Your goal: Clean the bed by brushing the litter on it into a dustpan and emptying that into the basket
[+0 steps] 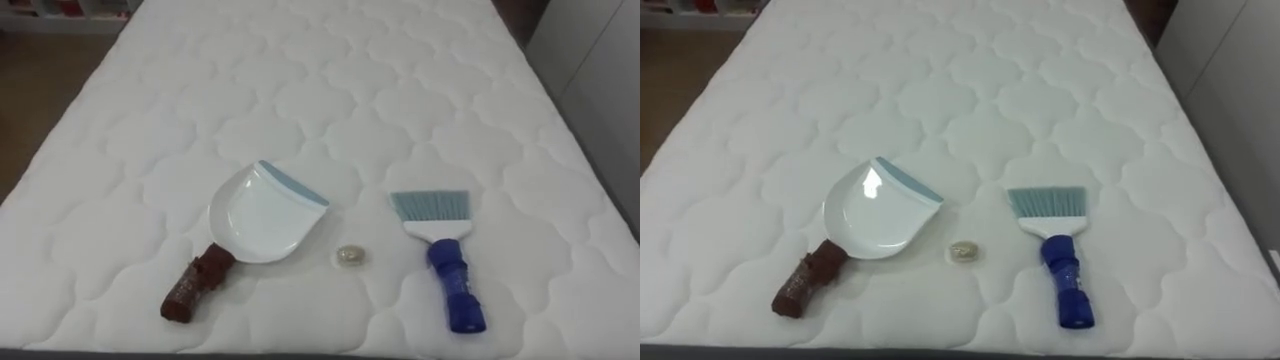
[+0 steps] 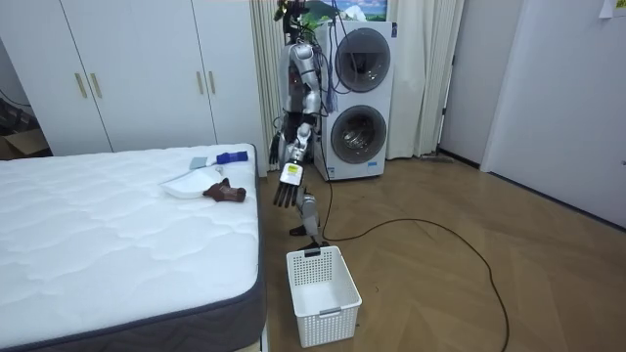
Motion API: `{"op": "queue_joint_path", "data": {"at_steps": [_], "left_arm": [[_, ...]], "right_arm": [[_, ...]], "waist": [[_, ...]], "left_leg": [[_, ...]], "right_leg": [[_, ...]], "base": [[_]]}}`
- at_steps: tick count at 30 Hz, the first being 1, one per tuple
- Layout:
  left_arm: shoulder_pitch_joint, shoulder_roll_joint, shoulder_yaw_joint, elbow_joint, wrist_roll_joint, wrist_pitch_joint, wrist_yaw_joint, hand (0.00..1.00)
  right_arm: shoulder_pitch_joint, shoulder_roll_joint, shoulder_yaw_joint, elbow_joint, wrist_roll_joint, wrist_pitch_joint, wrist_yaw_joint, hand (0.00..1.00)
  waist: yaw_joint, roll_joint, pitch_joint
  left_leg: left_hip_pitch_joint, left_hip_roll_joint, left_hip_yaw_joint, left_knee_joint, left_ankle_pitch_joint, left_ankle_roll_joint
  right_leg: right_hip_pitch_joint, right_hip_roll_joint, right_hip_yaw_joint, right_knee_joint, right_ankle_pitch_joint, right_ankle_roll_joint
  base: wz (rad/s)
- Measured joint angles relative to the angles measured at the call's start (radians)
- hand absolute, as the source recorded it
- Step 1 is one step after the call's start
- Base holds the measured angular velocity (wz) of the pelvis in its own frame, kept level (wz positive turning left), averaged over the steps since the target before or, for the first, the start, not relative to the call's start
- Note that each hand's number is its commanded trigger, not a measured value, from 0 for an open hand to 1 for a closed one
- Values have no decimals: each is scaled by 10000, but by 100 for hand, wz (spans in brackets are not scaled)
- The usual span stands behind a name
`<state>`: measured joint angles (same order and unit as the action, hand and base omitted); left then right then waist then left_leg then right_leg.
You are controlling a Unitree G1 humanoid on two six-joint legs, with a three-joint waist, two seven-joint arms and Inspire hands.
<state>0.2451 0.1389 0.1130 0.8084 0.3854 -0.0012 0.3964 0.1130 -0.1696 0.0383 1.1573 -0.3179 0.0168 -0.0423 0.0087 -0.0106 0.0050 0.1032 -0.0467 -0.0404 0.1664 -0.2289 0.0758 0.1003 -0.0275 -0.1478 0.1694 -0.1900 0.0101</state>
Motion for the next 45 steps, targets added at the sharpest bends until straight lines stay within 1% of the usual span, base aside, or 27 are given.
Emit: {"op": "queue_joint_path", "data": {"at_steps": [1, 3, 4, 5, 7, 9, 10, 12, 13, 14, 16, 19, 23, 25, 29, 32, 34, 36, 40, 42, 43, 45], "left_arm": [[-20, 1, -9, -115, 1, -112, 95, 0], [-58, -2, -59, -745, 0, -369, 405, 0], [-57, 0, -116, -917, -3, -415, 524, 0], [-59, -1, -229, -1229, -5, -547, 756, 0], [-89, 9, -398, -1503, 8, -811, 1080, 0], [-101, 14, -595, -2010, 13, -932, 1271, 0], [-120, 14, -634, -2107, 13, -962, 1309, 0], [-288, 44, -824, -2135, 18, -1209, 1431, 0], [-318, 47, -850, -2134, 18, -1248, 1431, 0], [-342, 54, -876, -2134, 17, -1317, 1431, 0], [-363, 86, -929, -2135, 17, -1324, 1430, 0], [-576, 146, -968, -2135, 29, -1351, 1423, 0], [-794, 339, -970, -2134, 24, -1519, 1400, 0], [-857, 394, -968, -2134, 26, -1583, 1386, 0], [-955, 399, -971, -2135, 43, -1595, 1370, 0], [-954, 399, -981, -2134, 124, -1594, 1371, 0], [-953, 400, -991, -2134, 124, -1593, 1371, 0], [-953, 418, -1032, -2134, 117, -1587, 1371, 0], [-991, 418, -1194, -2006, 126, -1578, 1316, 0], [-1056, 409, -1295, -1764, 126, -1563, 1164, 0], [-1072, 407, -1338, -1712, 126, -1541, 1143, 0], [-1265, 394, -1509, -1557, 135, -1421, 1081, 0]], "right_arm": [[-5, -9, 0, -15, 24, -66, 0, 0], [-2, -10, -4, 2, 35, -385, 1, 0], [3, -11, -4, 2, 31, -436, 0, 0], [0, -11, -5, 1, 31, -511, -2, 0], [-11, -12, -2, 0, 50, -632, -20, 0], [5, -28, 41, 6, 96, -712, -91, 0], [2, -32, 75, 7, 143, -718, -94, 0], [5, -32, 79, 17, 404, -741, -91, 0], [15, -32, 77, 19, 455, -759, -88, 0], [64, -30, 78, 21, 521, -840, -74, 0], [80, -33, 78, 22, 705, -847, -1, 0], [61, -33, 77, 21, 789, -863, 50, 0], [41, -29, 76, 17, 778, -922, 134, 0], [41, -29, 72, 8, 779, -925, 202, 0], [42, -37, 66, 11, 785, -948, 339, 0], [61, -43, 63, 17, 815, -948, 325, 0], [58, -54, 62, 16, 823, -947, 298, 0], [39, -67, 64, 13, 894, -947, 278, 0], [52, -80, 62, 66, 1184, -937, 195, 0], [46, -108, 75, 71, 1220, -928, 193, 0], [37, -117, 85, 70, 1231, -921, 194, 0], [-186, -205, 223, 236, 1359, -882, 251, 0]], "waist": [[-10, 4, -2], [-45, -1, -8], [-48, 0, -9], [-41, -6, -18], [-7, 4, -39], [-11, 4, -39], [-8, 2, -40], [-18, -1, -37], [-22, -8, -28], [-24, -28, -22], [-44, -42, -18], [-32, -87, 5], [-55, -127, 15], [-46, -131, 11], [-76, -145, -18], [-108, -118, -31], [-187, -85, -43], [-313, -50, -38], [-330, 7, -42], [-332, 62, -44], [-338, 72, -55], [-335, 87, -51]], "left_leg": [[-19, 1, -1, 3, 0, 0], [-47, 16, 20, -6, 1, -2], [-47, 16, 24, -6, 1, -1], [-46, 16, 34, -6, 2, -1], [-45, 17, 92, -5, 2, 0], [-34, 19, 158, 6, 8, -2], [-31, 20, 169, 9, 9, -3], [0, 18, 169, 13, 10, -4], [29, 17, 167, 9, 10, -4], [110, 14, 168, -8, 9, -4], [132, 13, 172, -11, 9, -4], [118, 21, 247, -10, 9, -5], [86, 17, 246, -12, 8, -5], [60, 16, 245, -22, 7, -4], [-59, 17, 239, -22, 7, -4], [-56, 12, 245, -3, 7, -4], [-59, 8, 245, 2, 7, -4], [-70, 10, 247, 0, 7, -4], [-86, 18, 314, 17, 7, -4], [-154, 21, 335, 19, 7, -4], [-210, 21, 337, 27, 7, -4], [-433, 19, 338, 101, 8, -4]], "right_leg": [[-7, -2, -20, 0, 1, 0], [-43, 2, -47, 8, 3, -4], [-43, 2, -46, 8, 3, -4], [-42, 0, -47, 7, 3, -3], [-41, 1, -10, -3, 2, -3], [-41, -3, 52, -18, 2, -3], [-39, -4, 55, -22, 2, -3], [-7, -7, 62, -53, 2, -3], [22, -7, 67, -70, 2, -3], [102, -7, 78, -157, 2, -3], [164, -8, 71, -192, 3, -2], [149, -5, 17, -193, 3, -3], [119, -9, -16, -189, 4, -1], [118, -11, -27, -186, 7, 4], [10, -9, -40, -174, 14, 4], [17, -13, -27, -173, 24, 8], [27, -22, -48, -174, 25, 10], [22, -26, -65, -175, 25, 11], [17, -26, -72, -176, 25, 11], [-51, -25, -74, -175, 25, 11], [-103, -26, -75, -167, 25, 11], [-347, -37, -121, -137, 29, 6]], "base": [[5], [2], [0], [0], [-3], [-7], [-5], [-2], [-4], [-5], [-2], [5], [0], [0], [0], [0], [0], [0], [0], [0], [0], [5]]}}
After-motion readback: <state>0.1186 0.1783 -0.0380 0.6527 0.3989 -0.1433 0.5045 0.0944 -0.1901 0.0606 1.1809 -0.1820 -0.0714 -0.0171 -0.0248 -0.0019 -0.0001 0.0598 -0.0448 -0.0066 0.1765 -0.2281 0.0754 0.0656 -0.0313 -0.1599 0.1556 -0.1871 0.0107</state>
